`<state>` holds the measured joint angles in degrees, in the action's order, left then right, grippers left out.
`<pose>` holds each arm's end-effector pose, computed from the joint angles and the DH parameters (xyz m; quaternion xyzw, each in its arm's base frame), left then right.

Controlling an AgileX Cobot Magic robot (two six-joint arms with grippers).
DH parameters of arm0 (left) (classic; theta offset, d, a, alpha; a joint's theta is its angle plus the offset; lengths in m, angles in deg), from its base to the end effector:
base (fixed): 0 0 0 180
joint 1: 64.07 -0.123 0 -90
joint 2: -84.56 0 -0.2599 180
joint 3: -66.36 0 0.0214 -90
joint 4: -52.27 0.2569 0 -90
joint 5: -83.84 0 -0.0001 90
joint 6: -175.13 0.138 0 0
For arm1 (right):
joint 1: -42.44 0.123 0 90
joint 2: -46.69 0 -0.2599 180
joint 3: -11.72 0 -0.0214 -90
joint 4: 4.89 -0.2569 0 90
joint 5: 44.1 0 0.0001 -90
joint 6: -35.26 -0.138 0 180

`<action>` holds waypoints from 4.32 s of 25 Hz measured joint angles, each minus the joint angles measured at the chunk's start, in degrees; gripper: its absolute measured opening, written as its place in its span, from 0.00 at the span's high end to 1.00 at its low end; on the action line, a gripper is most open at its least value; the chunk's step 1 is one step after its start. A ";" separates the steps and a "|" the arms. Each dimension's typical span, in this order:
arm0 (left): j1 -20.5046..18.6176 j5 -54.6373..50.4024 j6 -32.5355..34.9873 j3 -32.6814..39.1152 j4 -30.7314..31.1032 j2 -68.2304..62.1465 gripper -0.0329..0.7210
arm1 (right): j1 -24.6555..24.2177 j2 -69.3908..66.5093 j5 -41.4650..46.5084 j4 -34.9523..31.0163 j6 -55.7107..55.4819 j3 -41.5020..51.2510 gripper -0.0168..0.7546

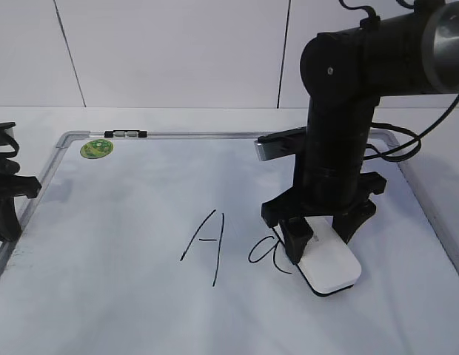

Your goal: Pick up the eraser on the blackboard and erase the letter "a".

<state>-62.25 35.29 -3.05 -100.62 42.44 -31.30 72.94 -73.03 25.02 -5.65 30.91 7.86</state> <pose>0.3331 -0.0283 0.0756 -0.0236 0.9973 -0.0655 0.0223 0.3070 0.1828 0.1185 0.2234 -0.9737 0.0072 0.0433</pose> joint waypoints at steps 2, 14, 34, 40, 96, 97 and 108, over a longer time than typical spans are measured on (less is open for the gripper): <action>0.00 0.00 0.00 0.00 0.00 0.00 0.93 | 0.00 0.00 -0.73 0.00 0.00 0.00 0.27; 0.00 0.00 0.00 0.00 0.00 0.00 0.93 | 0.00 -0.10 -3.00 -0.60 0.00 0.00 0.28; 0.00 0.00 0.00 0.00 0.00 0.00 0.93 | 2.28 -2.71 -2.57 -0.87 0.37 -0.65 0.28; 0.00 0.00 0.00 0.00 -0.12 0.00 0.93 | 4.30 -2.83 -2.77 -0.65 0.39 -0.75 0.28; 0.00 0.00 0.00 0.00 -0.36 0.00 0.93 | 5.09 -4.57 -0.16 -0.54 1.88 -2.09 0.28; 0.00 0.00 0.00 0.00 -0.36 0.00 0.93 | 5.40 -4.57 -0.12 -0.54 1.94 -2.09 0.28; 0.00 0.00 0.00 0.00 -0.36 0.00 0.93 | 7.01 -4.65 0.41 -4.36 3.73 -2.13 0.28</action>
<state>-62.25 35.29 -3.05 -100.62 42.08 -31.30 79.95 -77.69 25.43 -10.01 34.64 5.73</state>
